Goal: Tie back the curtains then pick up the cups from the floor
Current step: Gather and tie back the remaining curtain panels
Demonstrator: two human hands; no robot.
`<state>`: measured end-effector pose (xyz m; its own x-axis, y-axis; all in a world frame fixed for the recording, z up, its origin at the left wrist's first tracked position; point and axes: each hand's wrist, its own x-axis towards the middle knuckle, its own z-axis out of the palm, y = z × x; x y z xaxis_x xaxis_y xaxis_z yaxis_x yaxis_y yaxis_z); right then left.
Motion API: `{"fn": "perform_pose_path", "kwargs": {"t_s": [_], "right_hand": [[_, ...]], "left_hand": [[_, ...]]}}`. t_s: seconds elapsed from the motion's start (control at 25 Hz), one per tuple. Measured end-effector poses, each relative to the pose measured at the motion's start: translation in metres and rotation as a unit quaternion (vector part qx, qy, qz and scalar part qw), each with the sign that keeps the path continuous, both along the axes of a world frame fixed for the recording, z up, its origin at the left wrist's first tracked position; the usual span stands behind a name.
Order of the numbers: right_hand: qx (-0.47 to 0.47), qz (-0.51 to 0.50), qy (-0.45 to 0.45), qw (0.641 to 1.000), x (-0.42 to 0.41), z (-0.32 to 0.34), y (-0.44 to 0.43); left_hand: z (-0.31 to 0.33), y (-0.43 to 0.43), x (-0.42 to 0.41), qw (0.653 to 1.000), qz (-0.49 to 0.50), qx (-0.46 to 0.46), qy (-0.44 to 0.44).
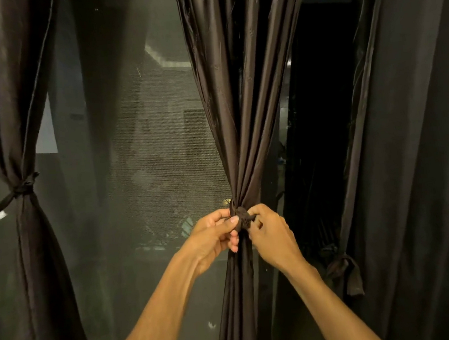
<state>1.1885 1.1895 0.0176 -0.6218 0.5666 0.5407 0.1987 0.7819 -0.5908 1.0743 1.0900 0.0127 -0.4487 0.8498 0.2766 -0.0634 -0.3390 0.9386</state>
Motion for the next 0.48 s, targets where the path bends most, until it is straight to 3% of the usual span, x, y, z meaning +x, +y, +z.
{"fn": "perform_pose_path", "kwargs": {"t_s": [0.12,0.2,0.32,0.48], "right_hand": [[-0.242,0.121,0.093,0.958,0.007,0.006,0.001],[-0.333,0.159,0.114,0.922,0.014,0.010,-0.001],[-0.251,0.170,0.127,0.944,0.018,0.009,-0.001],[0.004,0.102,0.120,0.988,0.015,0.006,0.004]], "left_hand": [[-0.003,0.001,-0.002,1.000,-0.015,0.006,0.003],[-0.005,0.002,-0.002,1.000,-0.025,0.008,0.005],[-0.007,0.003,-0.004,0.999,-0.031,0.010,0.009],[-0.008,0.004,-0.008,1.000,-0.017,0.008,0.018]]}}
